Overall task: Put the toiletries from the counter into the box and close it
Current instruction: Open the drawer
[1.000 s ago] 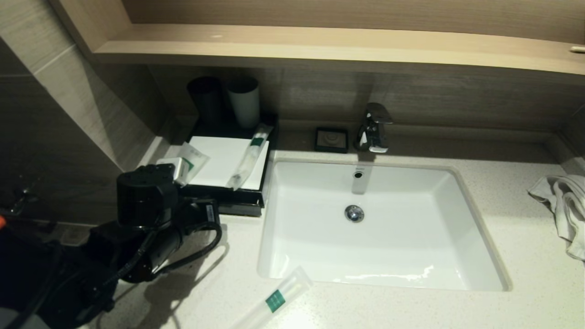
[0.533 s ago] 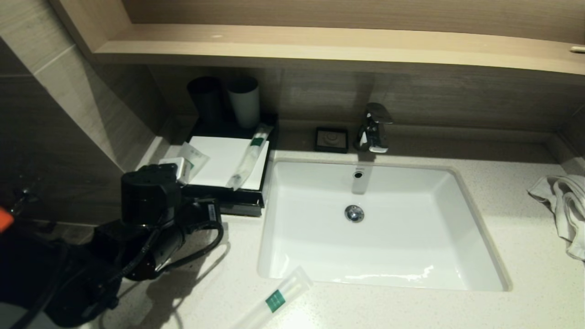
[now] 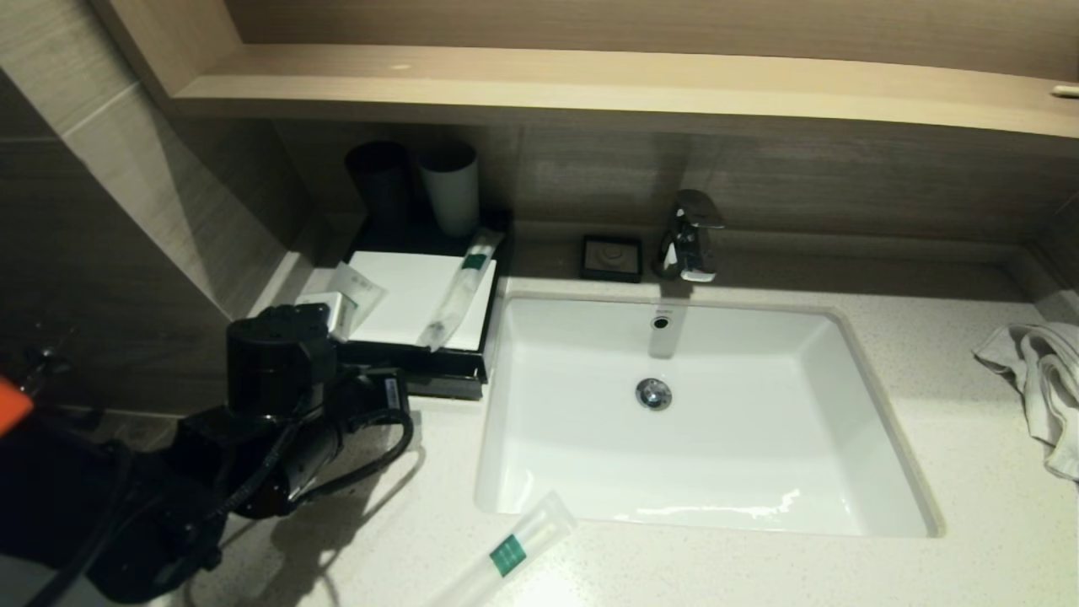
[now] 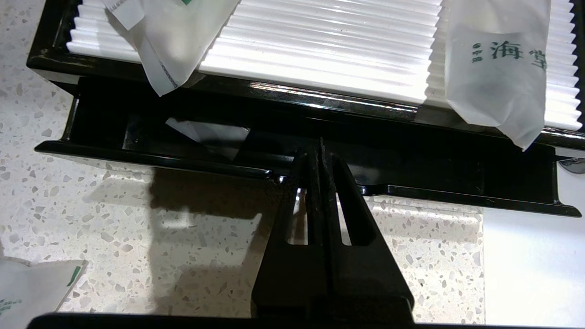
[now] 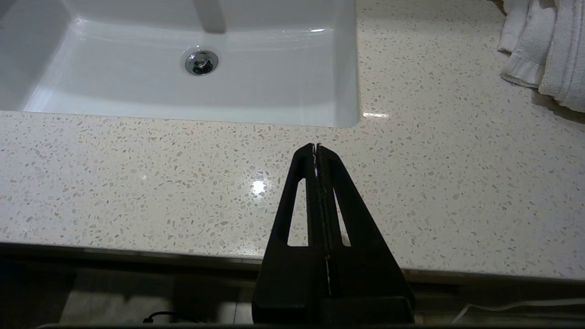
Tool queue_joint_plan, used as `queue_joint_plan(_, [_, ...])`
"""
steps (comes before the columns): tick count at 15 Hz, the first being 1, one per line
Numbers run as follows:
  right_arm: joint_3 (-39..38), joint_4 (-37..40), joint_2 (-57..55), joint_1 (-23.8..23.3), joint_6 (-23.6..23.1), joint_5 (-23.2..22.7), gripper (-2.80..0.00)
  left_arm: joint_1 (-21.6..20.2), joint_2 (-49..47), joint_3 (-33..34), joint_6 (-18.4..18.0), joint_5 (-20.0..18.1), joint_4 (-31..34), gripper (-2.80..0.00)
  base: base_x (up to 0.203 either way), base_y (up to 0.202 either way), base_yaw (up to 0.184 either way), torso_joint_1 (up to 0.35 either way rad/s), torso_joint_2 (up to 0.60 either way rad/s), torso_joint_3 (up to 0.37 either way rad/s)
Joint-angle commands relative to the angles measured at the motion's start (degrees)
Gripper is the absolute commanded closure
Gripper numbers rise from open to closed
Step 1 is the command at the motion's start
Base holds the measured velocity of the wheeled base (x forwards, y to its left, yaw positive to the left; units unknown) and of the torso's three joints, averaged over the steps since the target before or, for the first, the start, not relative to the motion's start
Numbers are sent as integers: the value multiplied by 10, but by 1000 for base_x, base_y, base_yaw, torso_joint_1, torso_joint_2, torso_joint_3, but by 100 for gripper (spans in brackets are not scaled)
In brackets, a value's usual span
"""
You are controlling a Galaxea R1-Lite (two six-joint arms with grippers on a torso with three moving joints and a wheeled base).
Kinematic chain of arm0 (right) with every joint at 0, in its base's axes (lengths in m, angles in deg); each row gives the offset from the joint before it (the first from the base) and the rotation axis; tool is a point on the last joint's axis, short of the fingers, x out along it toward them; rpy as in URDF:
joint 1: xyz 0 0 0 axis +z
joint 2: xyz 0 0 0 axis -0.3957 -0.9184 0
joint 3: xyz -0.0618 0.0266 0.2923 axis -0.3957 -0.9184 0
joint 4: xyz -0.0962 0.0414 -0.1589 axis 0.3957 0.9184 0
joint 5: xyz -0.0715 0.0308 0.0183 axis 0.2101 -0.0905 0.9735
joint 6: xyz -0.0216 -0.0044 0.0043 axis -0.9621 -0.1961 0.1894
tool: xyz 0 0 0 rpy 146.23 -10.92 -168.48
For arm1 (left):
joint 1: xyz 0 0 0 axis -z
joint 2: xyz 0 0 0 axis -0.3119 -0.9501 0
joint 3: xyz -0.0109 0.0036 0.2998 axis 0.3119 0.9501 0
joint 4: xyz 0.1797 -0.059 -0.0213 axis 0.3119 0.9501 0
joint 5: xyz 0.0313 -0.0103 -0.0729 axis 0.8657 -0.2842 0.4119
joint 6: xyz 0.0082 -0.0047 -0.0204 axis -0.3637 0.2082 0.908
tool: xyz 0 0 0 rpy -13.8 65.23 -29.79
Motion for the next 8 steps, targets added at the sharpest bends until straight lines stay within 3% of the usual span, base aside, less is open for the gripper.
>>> queue_joint_plan(1, [0,0,0,0,0,0,0,0,-7,0,1,2,-7,0,0,0,0,0,0,0])
queue_joint_plan(8, [0,0,0,0,0,0,0,0,-17,-4,1,3,-18,0,0,0,0,0,0,0])
